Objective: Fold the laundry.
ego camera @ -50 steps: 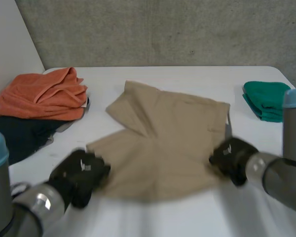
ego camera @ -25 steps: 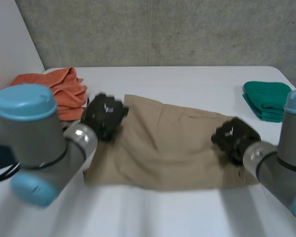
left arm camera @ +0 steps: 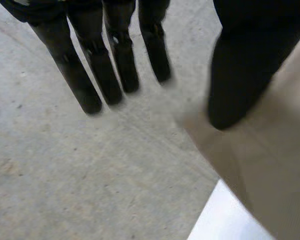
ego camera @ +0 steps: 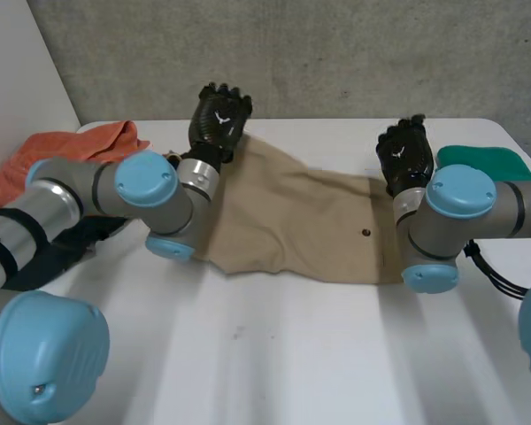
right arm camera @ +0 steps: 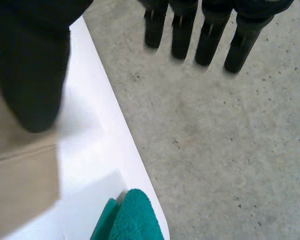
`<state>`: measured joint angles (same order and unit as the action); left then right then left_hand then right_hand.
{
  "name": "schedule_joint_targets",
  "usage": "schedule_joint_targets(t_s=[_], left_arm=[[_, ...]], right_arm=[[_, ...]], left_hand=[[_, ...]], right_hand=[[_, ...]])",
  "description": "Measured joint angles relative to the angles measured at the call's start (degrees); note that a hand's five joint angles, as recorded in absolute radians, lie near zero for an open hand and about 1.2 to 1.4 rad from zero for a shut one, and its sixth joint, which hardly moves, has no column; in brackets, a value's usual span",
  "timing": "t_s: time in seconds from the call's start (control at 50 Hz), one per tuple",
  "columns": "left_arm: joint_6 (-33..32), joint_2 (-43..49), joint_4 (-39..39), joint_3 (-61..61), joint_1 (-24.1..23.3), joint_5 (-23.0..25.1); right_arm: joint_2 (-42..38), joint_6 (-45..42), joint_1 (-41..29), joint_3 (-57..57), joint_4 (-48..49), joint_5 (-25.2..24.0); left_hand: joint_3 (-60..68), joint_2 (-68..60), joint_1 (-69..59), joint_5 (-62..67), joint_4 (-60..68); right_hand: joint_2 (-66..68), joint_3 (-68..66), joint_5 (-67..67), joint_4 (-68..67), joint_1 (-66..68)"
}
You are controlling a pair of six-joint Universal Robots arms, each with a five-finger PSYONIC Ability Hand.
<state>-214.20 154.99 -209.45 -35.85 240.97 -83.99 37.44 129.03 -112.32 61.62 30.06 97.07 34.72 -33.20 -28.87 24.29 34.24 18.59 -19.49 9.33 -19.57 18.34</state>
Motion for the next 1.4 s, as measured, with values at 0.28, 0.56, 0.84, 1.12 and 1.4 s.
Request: schedule_joint_targets(t_s=[0.28, 0.56, 0.84, 1.12, 1.4], left_arm=[[5.1, -15.1, -1.3, -19.7, -1.7, -2.4], [13.2, -27.9, -1.1, -39.3, -2.1, -2.9], [13.2, -30.1, -0.8, -40.8, -2.6, -3.1], [18.4, -38.3, -0.8, -46.3, -1.9, -3.0], [21.1, -43.7, -0.8, -50.3, 0.8, -3.1]], right_arm=[[20.0, 19.9, 3.3, 11.6, -20.2, -6.5], [23.5, 27.4, 9.4, 25.0, -30.8, -13.9], [22.8, 21.7, 13.5, 28.9, -20.2, -11.8], [30.9, -4.4, 13.7, 30.8, -14.9, -13.5], [17.7, -4.1, -13.9, 22.1, -1.6, -33.6]], left_hand=[[-22.4, 21.2, 18.0, -21.5, -22.6], [-22.4, 21.3, 18.0, -21.5, -22.6], [-22.4, 21.3, 18.0, -21.4, -22.6], [-22.4, 21.3, 18.0, -21.5, -22.6], [-22.4, 21.3, 18.0, -21.5, -22.6]], right_hand=[[-4.7, 5.6, -5.1, 5.6, -4.4], [4.2, -3.8, 4.7, -3.8, 5.4], [48.5, -48.5, 46.5, -49.0, 43.8], [48.5, -48.8, 47.6, -49.1, 45.2], [48.7, -49.2, 47.6, -49.2, 45.2]])
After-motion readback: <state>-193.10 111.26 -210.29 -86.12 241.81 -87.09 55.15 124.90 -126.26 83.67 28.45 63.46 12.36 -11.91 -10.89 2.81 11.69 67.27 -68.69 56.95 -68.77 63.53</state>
